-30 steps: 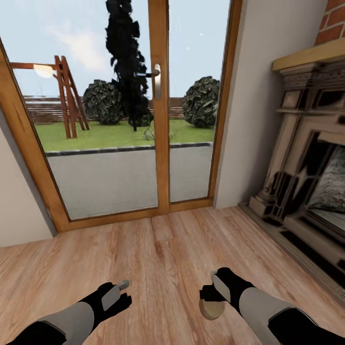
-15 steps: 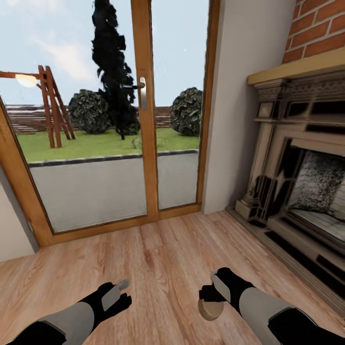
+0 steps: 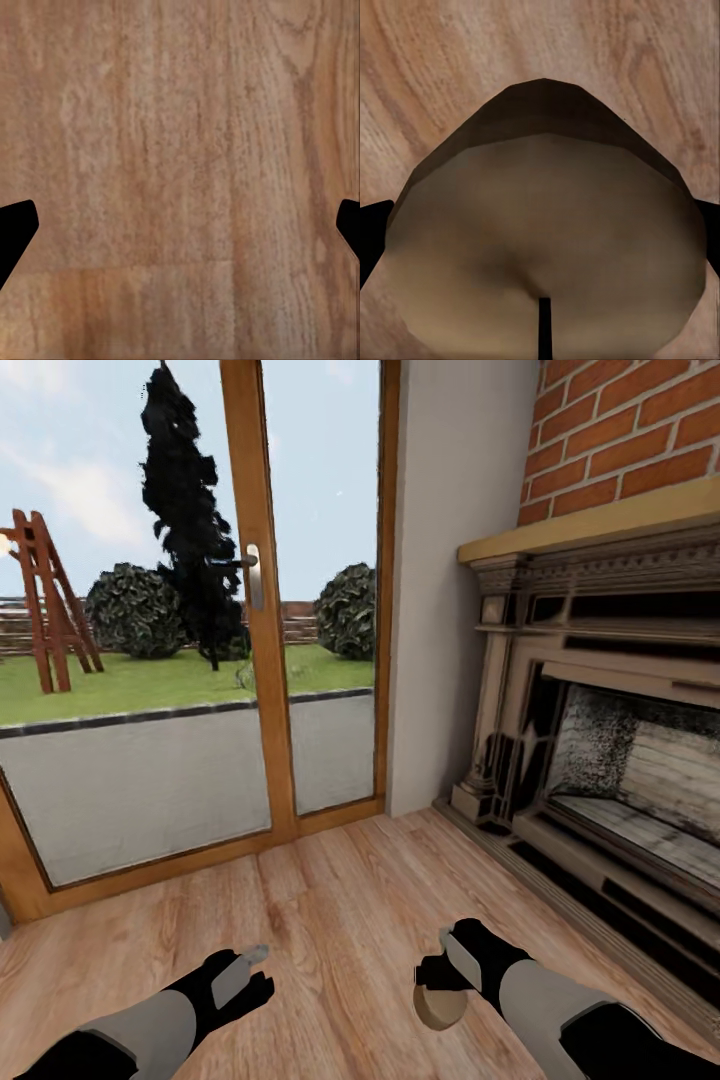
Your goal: Place each of the two pumpkins and all three candles from the living room inside a cabinet in the living room (use any cabinet), then make sure every cabinet is closed, and position the cauldron so it is next to a table in the living room.
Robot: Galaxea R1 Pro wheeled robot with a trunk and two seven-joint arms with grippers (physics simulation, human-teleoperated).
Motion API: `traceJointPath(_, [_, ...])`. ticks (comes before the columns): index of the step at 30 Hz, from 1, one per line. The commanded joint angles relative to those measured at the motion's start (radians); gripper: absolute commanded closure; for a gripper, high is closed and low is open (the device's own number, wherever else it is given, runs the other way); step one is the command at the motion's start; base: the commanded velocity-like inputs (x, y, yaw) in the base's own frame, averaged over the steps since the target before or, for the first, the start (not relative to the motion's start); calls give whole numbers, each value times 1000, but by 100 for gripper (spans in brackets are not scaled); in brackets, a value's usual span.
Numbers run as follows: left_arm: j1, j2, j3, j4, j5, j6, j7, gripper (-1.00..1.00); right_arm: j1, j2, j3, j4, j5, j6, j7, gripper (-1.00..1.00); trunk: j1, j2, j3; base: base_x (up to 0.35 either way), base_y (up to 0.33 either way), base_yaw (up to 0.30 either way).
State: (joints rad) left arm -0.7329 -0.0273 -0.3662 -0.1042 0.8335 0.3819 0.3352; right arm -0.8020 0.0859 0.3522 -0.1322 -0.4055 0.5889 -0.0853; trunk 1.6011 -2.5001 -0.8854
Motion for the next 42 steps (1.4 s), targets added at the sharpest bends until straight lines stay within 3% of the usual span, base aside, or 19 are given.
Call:
traceJointPath(1, [0, 1, -8, -2, 10, 4, 7, -100, 0, 0, 5, -2, -11, 4, -8, 100, -1, 0, 2, 0, 0, -272])
traceJointPath(25, [0, 1, -8, -2, 10, 5, 7, -100, 0, 0, 4, 0, -13, 47, -5, 100, -89, 161, 54, 0, 0, -231])
traceJointPath(42, [0, 1, -10, -2, 10, 5, 7, -100, 0, 1, 7, 0, -12, 38, -8, 100, -154, 280, 105, 0, 0, -21])
